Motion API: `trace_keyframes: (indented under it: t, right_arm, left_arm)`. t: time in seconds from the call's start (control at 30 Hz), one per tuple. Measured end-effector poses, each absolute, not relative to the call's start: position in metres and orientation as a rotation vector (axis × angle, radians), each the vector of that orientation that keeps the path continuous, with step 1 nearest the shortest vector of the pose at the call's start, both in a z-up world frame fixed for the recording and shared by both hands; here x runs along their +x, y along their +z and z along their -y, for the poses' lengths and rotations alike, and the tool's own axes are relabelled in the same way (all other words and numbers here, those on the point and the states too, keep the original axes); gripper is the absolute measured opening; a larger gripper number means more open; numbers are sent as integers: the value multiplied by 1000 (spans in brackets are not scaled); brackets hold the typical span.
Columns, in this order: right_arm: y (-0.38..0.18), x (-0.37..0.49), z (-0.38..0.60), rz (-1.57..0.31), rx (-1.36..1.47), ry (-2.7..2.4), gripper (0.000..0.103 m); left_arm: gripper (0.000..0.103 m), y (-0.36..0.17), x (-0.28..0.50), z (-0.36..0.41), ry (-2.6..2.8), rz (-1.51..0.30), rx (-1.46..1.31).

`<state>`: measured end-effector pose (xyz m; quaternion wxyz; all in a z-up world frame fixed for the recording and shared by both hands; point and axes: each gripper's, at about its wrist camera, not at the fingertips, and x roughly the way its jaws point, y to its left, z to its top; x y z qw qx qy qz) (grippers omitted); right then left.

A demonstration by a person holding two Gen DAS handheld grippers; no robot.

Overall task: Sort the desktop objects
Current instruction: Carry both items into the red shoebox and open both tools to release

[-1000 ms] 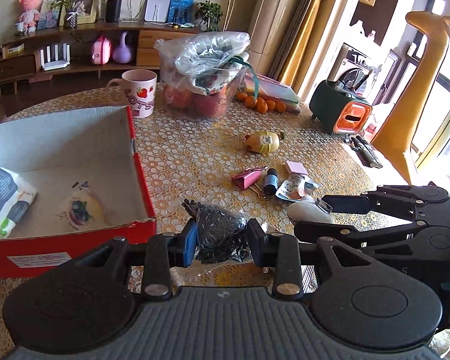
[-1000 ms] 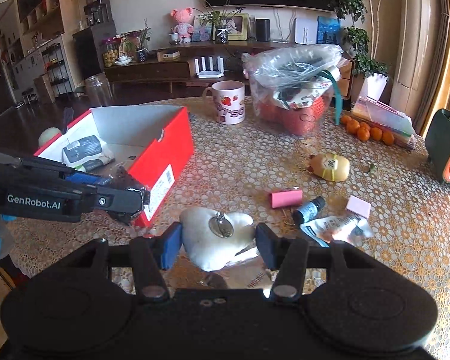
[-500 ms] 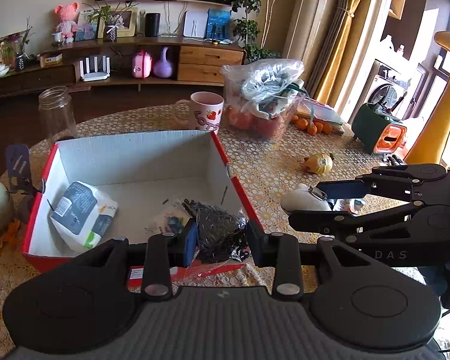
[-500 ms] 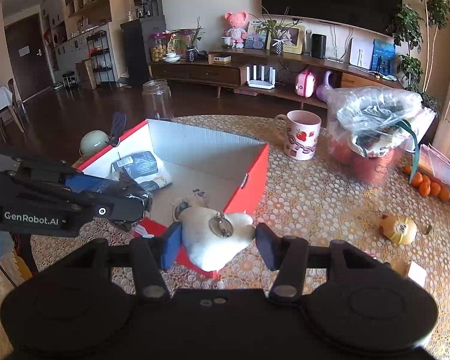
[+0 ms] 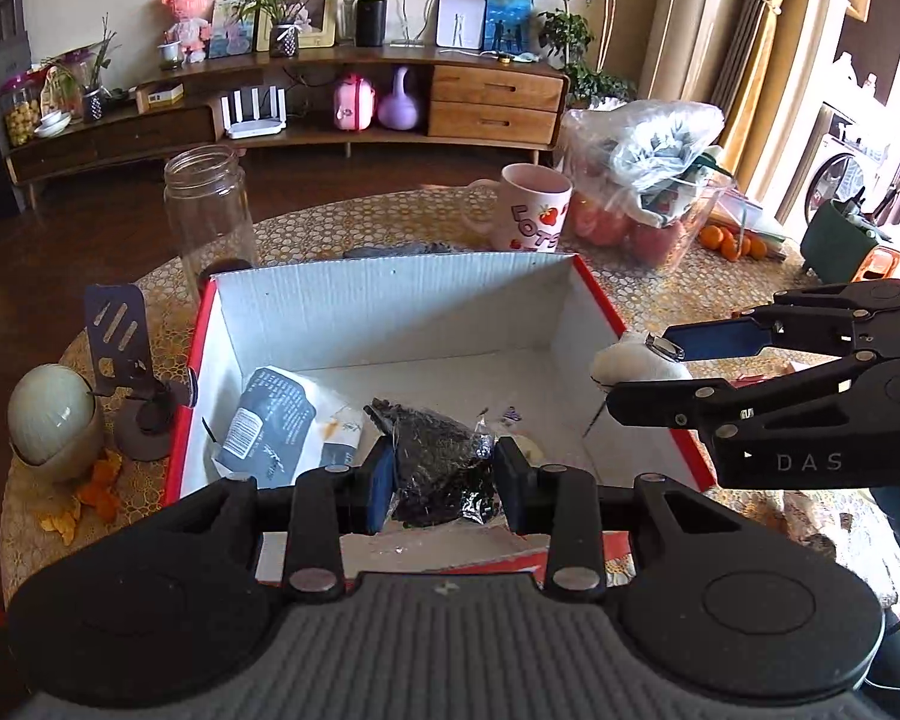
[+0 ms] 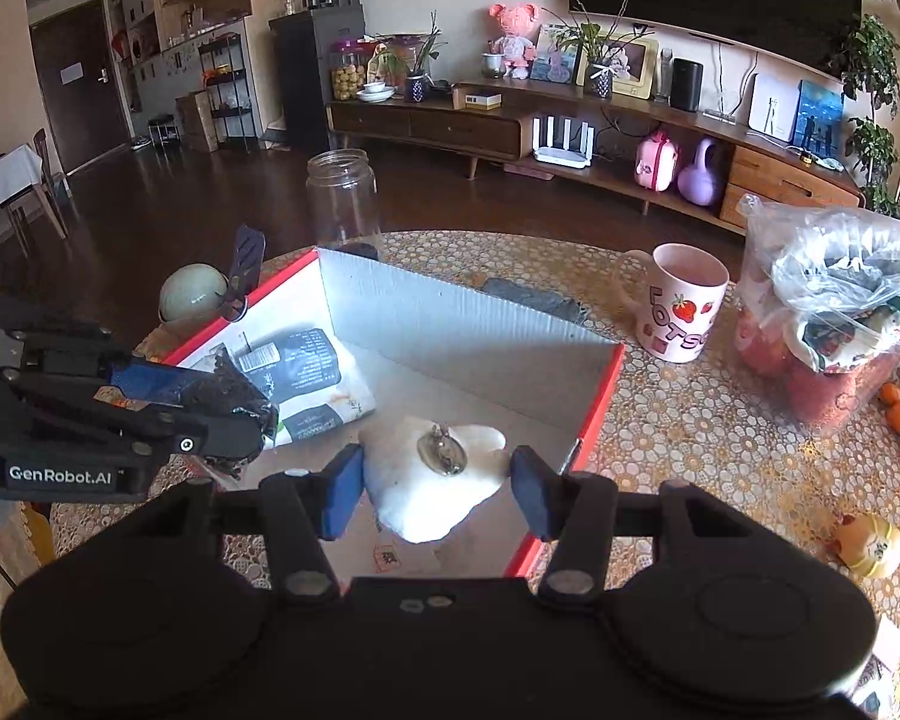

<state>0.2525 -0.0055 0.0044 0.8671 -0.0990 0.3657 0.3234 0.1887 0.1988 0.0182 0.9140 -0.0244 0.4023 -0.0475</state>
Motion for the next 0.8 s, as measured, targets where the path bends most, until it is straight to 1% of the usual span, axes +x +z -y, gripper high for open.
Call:
trace_keyframes:
  t: [0.27, 0.53, 0.8]
  right_arm:
    - [-16, 292, -18, -825, -207, 655, 53]
    - [-42, 324, -45, -879, -288, 638, 53]
    - [-68, 345, -72, -1002, -327, 630, 53]
  left_arm:
    - [34, -7, 228, -211, -76, -892, -29]
    - [34, -31, 253, -211, -80, -950, 14]
    - [34, -48, 266, -211, -79, -999, 46]
